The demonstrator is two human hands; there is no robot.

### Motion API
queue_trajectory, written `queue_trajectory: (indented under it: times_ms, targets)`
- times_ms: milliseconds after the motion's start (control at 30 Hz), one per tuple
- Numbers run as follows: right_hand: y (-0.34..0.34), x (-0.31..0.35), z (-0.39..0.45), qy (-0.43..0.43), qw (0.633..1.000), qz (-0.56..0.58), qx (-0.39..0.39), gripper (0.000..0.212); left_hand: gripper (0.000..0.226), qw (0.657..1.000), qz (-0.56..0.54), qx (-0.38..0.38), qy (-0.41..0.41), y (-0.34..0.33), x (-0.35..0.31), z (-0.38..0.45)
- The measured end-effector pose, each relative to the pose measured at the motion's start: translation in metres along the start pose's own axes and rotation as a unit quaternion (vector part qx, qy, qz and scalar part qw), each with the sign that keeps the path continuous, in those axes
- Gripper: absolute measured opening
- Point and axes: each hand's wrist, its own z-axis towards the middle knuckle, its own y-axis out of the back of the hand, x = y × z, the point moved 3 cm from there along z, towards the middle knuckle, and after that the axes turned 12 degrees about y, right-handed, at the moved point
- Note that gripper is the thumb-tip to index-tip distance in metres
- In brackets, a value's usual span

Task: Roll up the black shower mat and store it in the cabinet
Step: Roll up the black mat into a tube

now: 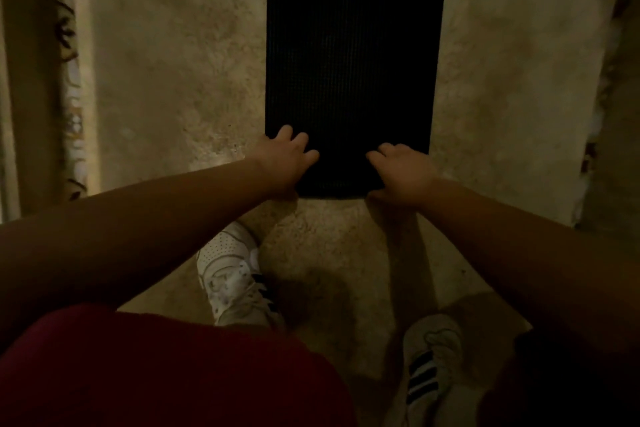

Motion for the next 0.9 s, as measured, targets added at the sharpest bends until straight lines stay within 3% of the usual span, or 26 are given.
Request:
queue_trajectory:
  times_ms: [133, 200, 367, 567, 700, 800, 900]
  targets:
    - [0.004, -0.003, -0.006, 0.028, 0.999, -0.015, 0.011, 0.051, 0.042, 0.997, -0.019, -0.070, -0.031, 0.010, 0.012, -0.005]
    - [0.003, -0.002, -0.007, 0.030, 1.000, -0.009, 0.002, 0.043, 0.046, 0.995, -0.006, -0.084, -0.058, 0.010, 0.015, -0.003]
    - [0.003, -0.002, -0.005, 0.012, 1.000, 0.018, -0.023, 0.034, 0.054, 0.996, 0.020, -0.014, -0.087, 0.004, 0.001, 0.004]
    - [-0.004, -0.002, -0.005, -0.025, 0.995, 0.055, -0.085, 0.027, 0.052, 0.994, 0.025, -0.030, -0.102, 0.005, 0.008, -0.003]
    - [-0.005, 0.003, -0.006, -0.056, 0.986, 0.082, -0.136, 0.020, 0.045, 0.993, -0.065, -0.069, -0.071, 0.008, 0.003, -0.008]
    - [-0.006, 0.003, -0.007, -0.035, 0.987, 0.011, -0.153, 0.016, 0.047, 0.989, -0.014, -0.089, -0.115, 0.003, -0.004, -0.012]
    - [-0.008, 0.002, -0.003, -0.042, 0.989, 0.011, -0.139, 0.017, 0.049, 0.990, 0.039, -0.104, -0.092, 0.004, -0.002, -0.012]
